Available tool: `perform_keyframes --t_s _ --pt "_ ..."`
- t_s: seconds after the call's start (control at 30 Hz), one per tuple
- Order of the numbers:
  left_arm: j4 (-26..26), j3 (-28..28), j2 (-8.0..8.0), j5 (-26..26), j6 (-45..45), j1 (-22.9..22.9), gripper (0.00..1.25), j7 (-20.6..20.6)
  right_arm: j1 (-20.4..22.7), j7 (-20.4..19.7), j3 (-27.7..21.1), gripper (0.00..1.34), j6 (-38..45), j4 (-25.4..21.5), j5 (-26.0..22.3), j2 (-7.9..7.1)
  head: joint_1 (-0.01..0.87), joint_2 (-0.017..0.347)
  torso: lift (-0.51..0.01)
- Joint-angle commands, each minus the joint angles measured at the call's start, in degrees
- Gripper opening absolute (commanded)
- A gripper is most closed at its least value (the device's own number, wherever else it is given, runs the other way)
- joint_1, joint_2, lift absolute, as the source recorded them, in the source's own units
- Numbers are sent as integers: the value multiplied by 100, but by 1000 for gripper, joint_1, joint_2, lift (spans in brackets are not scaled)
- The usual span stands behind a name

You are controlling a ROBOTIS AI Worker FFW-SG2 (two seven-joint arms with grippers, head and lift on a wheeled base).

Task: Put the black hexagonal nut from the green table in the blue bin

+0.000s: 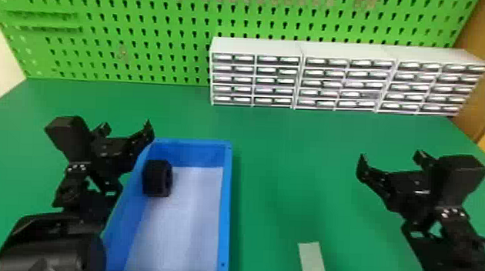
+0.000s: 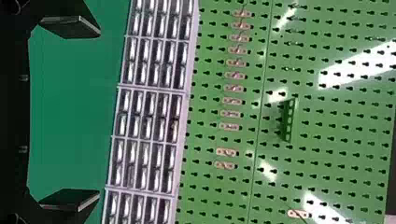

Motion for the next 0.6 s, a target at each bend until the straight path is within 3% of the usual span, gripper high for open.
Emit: perform_keyframes --t_s 0.0,0.57 --pt "0 -9 0 8 0 -9 1008 0 -4 0 35 1244 12 0 -9 -6 686 51 -97" --pt "0 17 0 8 -9 -26 1008 0 -56 0 -9 1244 108 0 -18 -15 686 51 -97"
